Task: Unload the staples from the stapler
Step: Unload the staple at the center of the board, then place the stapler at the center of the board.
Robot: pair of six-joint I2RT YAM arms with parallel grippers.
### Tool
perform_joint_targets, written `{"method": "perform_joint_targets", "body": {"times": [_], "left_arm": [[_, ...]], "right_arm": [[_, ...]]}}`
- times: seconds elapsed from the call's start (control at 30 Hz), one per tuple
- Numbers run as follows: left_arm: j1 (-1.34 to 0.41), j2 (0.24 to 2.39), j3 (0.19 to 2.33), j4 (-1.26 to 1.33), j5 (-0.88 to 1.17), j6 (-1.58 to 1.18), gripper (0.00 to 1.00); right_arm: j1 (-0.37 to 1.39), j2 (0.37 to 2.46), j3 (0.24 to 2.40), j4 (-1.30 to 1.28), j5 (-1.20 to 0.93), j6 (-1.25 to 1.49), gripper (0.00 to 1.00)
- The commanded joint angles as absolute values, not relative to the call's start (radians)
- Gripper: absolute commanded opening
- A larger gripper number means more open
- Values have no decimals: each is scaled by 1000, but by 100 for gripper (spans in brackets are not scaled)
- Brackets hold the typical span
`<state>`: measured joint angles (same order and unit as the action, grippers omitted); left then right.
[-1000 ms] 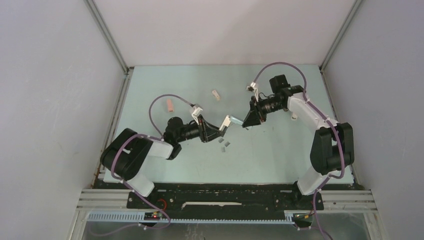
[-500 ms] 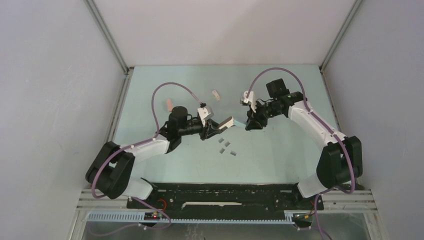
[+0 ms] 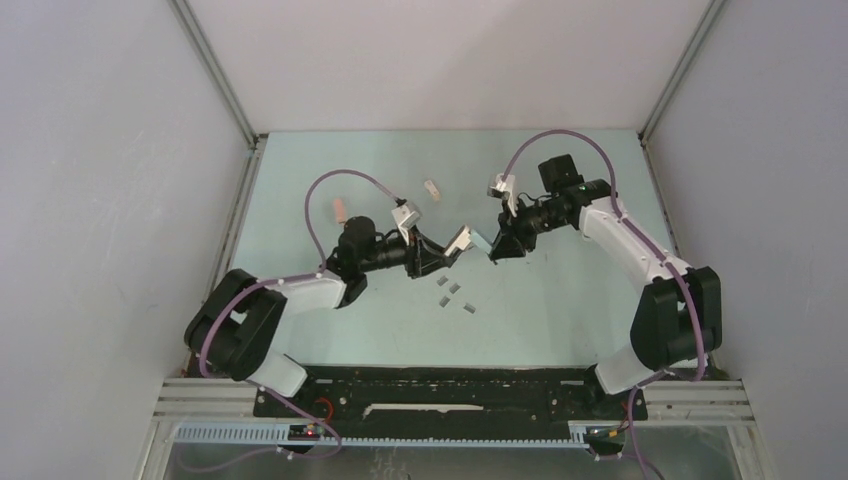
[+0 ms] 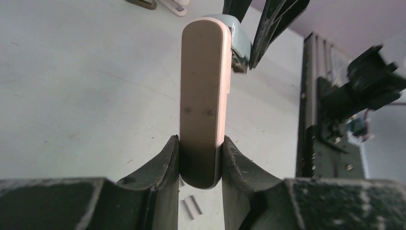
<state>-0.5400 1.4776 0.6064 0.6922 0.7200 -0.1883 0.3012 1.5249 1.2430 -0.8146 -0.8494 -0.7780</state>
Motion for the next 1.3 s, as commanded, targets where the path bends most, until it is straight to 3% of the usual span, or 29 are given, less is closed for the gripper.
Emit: {"method": "perform_joint_targets", "body": {"times": [0.0, 0.17, 0.3, 0.6, 0.77, 1.03, 1.27], "left_arm": [[-570, 1514, 570, 1062, 680, -539, 31], [-607, 1494, 507, 1145, 665, -598, 63], [-611, 1490, 458, 1224, 642, -618, 77], [-563, 1292, 275, 1208, 395, -530, 87], [-552, 989, 198, 858, 166, -362, 90], [-552, 648, 119, 533, -144, -228, 100], [-551, 660, 96, 543, -270, -253, 100]], "right_arm": [[314, 1594, 1291, -882, -1068, -669, 0], [315, 1628, 1308, -917, -1167, -665, 0], [301, 1633, 1307, -926, -1221, -658, 0], [197, 1626, 1307, -958, -1230, -677, 0], [143, 1586, 1277, -871, -1152, -599, 0], [101, 1510, 1217, -665, -861, -427, 0], [83, 1503, 1201, -562, -566, -356, 0]]}}
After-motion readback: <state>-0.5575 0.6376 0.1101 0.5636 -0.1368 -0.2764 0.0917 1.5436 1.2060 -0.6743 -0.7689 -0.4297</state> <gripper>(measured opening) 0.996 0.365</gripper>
